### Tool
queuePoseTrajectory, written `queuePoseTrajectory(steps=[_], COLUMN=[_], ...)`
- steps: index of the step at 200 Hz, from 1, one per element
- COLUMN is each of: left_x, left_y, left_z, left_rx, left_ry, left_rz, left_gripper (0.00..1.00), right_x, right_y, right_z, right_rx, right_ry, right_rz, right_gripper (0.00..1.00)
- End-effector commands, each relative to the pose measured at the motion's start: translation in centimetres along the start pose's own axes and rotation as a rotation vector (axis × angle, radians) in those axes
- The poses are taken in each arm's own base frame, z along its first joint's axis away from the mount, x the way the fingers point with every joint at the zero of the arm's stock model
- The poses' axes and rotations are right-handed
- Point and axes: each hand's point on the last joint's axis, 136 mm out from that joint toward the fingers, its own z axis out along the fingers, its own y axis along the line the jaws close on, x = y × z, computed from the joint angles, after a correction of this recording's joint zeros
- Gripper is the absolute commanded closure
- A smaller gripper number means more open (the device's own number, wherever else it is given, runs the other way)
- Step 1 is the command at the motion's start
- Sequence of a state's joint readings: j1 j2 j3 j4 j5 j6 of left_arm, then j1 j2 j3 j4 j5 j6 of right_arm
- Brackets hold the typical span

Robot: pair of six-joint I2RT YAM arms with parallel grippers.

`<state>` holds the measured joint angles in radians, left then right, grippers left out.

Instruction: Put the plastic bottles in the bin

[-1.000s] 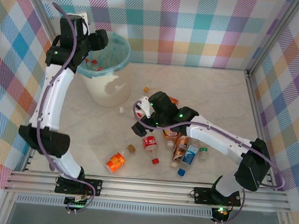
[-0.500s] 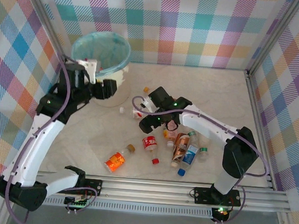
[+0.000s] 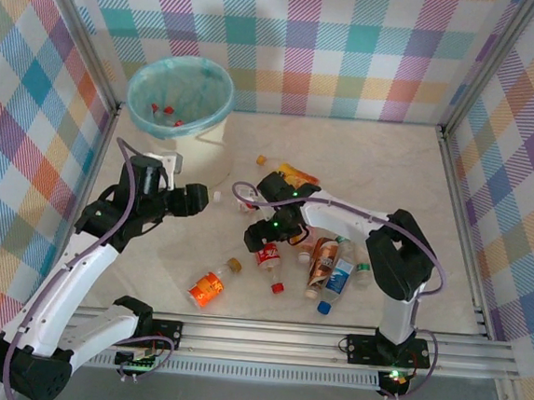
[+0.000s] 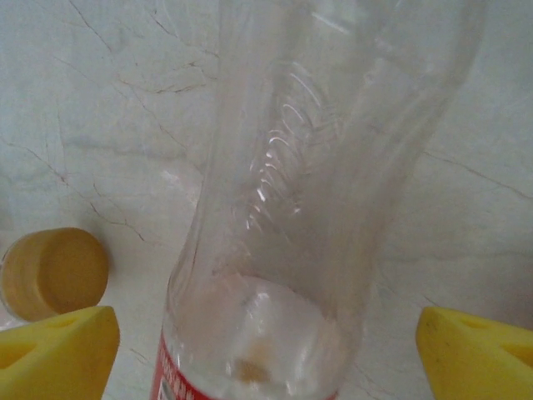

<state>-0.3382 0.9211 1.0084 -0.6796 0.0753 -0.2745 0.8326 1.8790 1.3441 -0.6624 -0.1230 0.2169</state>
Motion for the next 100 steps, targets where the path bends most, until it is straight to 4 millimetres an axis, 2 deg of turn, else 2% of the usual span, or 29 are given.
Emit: queuePoseTrajectory(steps=[1,29,50,75,100], left_x=[0.1,-0.1,-0.6,-1.1,-1.8], left_y=[1.1,2.1,2.6,2.5,1.7], left_z=[0.1,0.1,0.1,0.3,0.2], left_rx=[-0.054,-0.113,-0.144,-0.147,-0.123], left_ry=[-0.025,-0.043,-0.062,-0.065,-0.059], left_rz=[-0.043,-0.065,-0.074,-0.083,-0.073], left_gripper=[0.26,0.26,0.26,0.26,0.26], right_x=[0.2,0.4,0.4,0.2,-0.1], right_y=[1.1,0.7,0.5,0.6,1.1], right_z=[1.2,2.3,2.5,2.0,0.5], right_rx=[-0.064,-0.056,-0.047,-0.049,-0.064], right_ry=[0.019,0.041,0.042,0.023,-0.006], right_rz=[0.032,0.039,0.036,0.029,0.013], right_gripper=[0.12,0.13,0.19,0.29,0.36])
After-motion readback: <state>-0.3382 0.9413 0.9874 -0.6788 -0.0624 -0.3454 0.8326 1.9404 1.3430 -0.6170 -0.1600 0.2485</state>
